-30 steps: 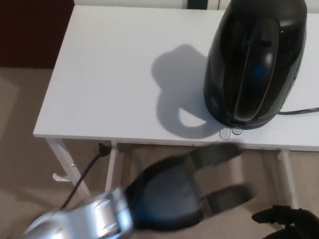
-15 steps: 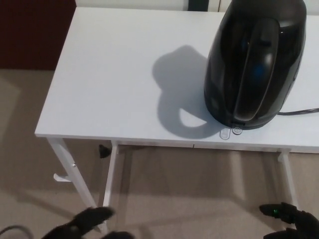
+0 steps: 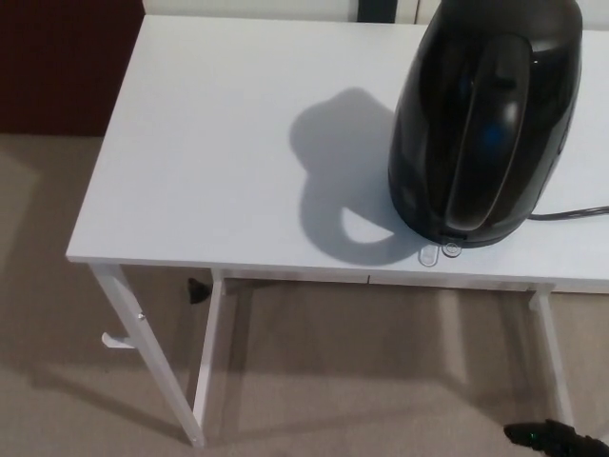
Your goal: The robot walk towards a table in front and click the button on the base of the boilling pot using its left middle finger
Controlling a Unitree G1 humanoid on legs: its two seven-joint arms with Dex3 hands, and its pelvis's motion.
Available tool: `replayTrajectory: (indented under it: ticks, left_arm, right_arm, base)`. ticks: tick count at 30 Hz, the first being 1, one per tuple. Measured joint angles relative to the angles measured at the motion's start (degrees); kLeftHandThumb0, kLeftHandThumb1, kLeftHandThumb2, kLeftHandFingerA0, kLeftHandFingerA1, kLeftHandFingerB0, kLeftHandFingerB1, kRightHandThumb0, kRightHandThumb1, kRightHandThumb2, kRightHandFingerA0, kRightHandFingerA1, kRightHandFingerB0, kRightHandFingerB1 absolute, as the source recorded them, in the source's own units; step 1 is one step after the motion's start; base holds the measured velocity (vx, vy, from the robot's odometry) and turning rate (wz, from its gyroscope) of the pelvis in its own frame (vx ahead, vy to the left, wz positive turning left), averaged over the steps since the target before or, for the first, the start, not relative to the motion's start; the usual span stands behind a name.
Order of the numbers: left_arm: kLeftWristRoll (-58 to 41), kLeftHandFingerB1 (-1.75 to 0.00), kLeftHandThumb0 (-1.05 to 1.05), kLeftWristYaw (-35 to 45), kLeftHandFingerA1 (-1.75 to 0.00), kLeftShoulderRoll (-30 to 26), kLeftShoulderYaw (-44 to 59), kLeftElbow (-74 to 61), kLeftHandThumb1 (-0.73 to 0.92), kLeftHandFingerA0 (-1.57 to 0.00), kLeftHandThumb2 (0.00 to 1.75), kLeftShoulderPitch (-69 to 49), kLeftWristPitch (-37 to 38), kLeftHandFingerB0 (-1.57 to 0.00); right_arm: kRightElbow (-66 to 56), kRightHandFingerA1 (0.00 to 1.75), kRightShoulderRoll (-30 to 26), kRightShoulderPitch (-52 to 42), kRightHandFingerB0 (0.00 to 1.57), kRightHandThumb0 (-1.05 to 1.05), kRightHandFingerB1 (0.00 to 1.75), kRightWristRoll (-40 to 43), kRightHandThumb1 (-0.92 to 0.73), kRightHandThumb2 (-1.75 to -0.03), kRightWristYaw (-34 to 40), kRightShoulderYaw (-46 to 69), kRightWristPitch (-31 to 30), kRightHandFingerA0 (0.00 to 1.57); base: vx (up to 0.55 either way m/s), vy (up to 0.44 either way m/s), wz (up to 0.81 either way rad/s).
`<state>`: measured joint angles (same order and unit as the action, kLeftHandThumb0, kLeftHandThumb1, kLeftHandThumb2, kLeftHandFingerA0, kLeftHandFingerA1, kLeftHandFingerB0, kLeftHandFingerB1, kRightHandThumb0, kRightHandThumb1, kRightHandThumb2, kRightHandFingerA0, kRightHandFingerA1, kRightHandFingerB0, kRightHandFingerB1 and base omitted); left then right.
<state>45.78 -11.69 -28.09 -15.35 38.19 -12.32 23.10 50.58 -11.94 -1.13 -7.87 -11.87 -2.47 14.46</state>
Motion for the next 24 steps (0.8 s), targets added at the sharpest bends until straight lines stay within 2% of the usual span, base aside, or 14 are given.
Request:
replayTrajectory:
  ticks: [11, 24]
  left_arm:
    - [-10.4, -0.48, -0.30, 8.0, -0.49, 5.1, 11.3, 14.8, 0.39, -0.02, 0.91, 3.2, 0.0, 0.00]
    - [-21.3, -0.48, -0.31, 17.6, -0.49, 6.8, 16.4, 21.0, 0.38, -0.02, 0.91, 6.5, 0.9, 0.00]
  right_arm:
    - [0.8, 0.62, -0.1, -4.2, 0.25, -0.10, 0.53, 0.2, -0.43, -0.88, 0.5, 1.7, 0.8, 0.44]
    - [0.9, 0.64, -1.6, -5.1, 0.24, -0.12, 0.53, 1.1, -0.44, -0.88, 1.3, 4.1, 2.4, 0.46]
  base:
    - [0.00, 0.000, 0.00]
    - [0.00, 0.000, 0.00]
